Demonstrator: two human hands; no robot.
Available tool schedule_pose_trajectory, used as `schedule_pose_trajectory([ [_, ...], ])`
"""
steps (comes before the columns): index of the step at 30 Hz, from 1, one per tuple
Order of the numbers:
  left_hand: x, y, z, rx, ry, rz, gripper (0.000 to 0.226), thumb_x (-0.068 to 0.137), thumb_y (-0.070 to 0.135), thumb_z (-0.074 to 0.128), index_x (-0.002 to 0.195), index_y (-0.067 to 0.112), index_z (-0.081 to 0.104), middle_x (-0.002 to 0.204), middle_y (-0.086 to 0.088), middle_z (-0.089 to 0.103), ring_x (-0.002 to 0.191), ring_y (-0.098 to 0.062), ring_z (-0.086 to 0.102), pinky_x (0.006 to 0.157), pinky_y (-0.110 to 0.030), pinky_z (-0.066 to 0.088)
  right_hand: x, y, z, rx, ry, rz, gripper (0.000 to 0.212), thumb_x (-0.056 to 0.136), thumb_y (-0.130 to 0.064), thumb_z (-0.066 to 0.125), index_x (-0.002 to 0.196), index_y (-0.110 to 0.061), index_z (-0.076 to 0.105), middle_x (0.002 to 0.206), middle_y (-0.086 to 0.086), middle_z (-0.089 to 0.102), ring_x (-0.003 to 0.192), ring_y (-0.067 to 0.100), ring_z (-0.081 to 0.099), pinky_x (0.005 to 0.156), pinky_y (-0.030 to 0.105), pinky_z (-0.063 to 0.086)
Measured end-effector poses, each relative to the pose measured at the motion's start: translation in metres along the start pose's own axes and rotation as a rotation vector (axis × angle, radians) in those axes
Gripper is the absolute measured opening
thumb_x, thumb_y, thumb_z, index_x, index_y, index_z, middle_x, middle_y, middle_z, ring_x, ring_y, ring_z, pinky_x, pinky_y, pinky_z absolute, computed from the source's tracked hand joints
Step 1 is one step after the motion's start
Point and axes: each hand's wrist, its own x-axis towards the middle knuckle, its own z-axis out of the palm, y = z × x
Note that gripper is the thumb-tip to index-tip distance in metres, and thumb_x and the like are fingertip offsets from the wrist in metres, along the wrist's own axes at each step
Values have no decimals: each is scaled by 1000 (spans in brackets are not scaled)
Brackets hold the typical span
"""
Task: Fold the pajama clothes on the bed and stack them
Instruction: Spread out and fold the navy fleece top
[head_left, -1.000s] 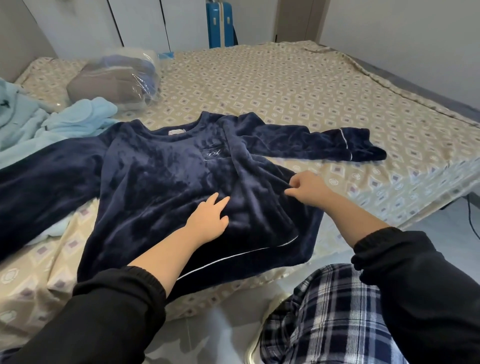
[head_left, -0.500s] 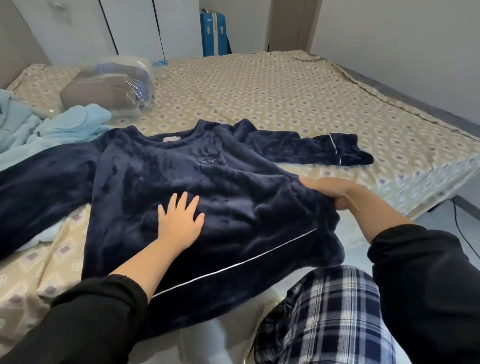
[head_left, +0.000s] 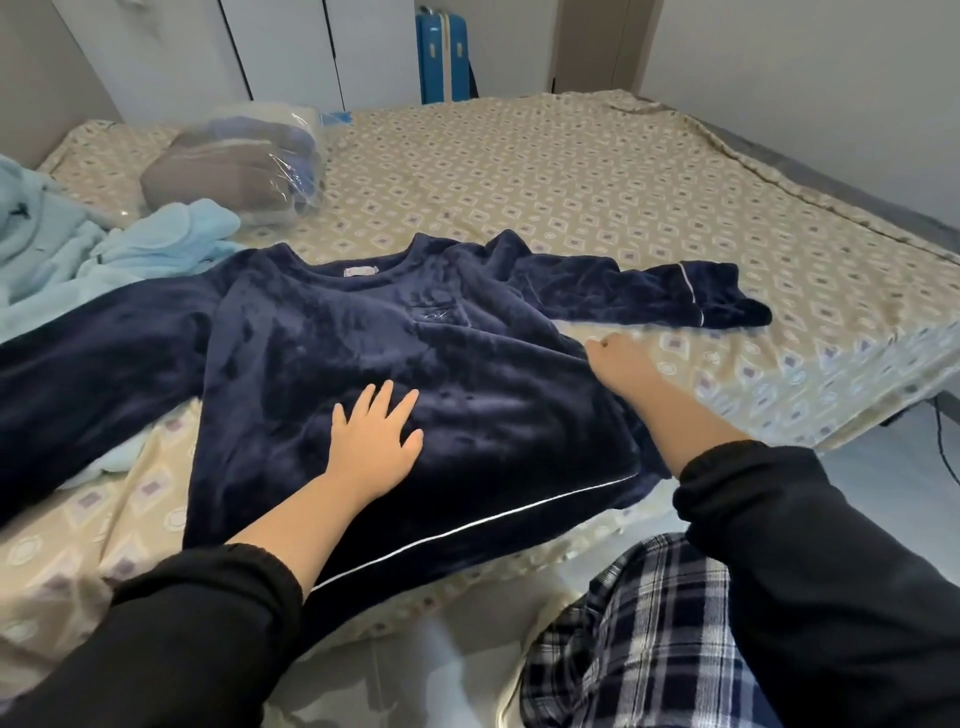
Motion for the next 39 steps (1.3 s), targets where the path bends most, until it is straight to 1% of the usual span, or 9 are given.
schedule_pose_trajectory([
  [4,0,-2,1,-37,19,9,56,97,45,35,151,36,23,162,0,10,149,-20,2,117,-52,6,16,-20,12,64,-129,57,45,101,-37,38,123,-3,57,124,16,58,114,33,53,101,42,39],
  [9,1,-4,5,-67,66,50,55,97,46,36,150,36,25,161,3,14,149,-17,6,117,-52,7,27,-17,6,26,106,142,15,89,-6,51,102,0,57,106,20,63,90,34,58,65,32,39],
  [12,0,-6,7,-102,82,77,55,97,45,37,150,36,27,161,4,16,148,-16,6,117,-51,6,31,-14,19,-243,119,136,26,90,-12,50,112,-2,59,113,19,61,103,35,58,73,34,44],
  [16,1,-7,8,-105,89,79,57,96,46,38,151,35,24,161,5,15,148,-16,5,118,-48,4,22,-45,50,-290,309,-392,42,89,-18,48,131,-11,44,134,12,45,121,35,44,98,45,36],
  [19,2,-8,10,-96,96,81,60,96,48,36,152,33,22,161,6,14,148,-15,5,117,-48,4,19,-39,73,-477,-15,-789,51,97,-37,39,146,-23,33,154,0,29,141,25,28,110,51,21],
  [23,16,-12,12,-17,109,70,61,97,53,24,153,31,14,162,4,5,149,-19,-3,117,-51,2,55,-32,62,-569,-41,-309,48,102,-39,24,143,-16,35,151,4,34,140,21,27,115,55,8],
  [27,61,-20,6,6,137,-63,60,97,52,13,154,32,5,163,-1,-1,148,-25,-11,116,-54,-1,73,-74,68,-495,188,-519,32,99,-31,38,117,-10,55,119,10,58,113,30,51,101,44,35],
  [32,123,-39,6,-18,160,-143,64,97,54,17,154,28,2,162,-6,4,149,-27,-3,119,-50,4,119,-121,78,-340,225,-678,32,98,-18,43,125,-3,53,132,14,52,116,32,51,97,44,42],
  [39,160,-52,14,-87,202,-85,68,94,56,22,154,33,-1,162,-5,-1,149,-23,-7,120,-45,3,245,-161,78,-248,-13,-294,47,97,-33,52,133,-4,44,128,18,55,109,36,57,81,35,45],
])
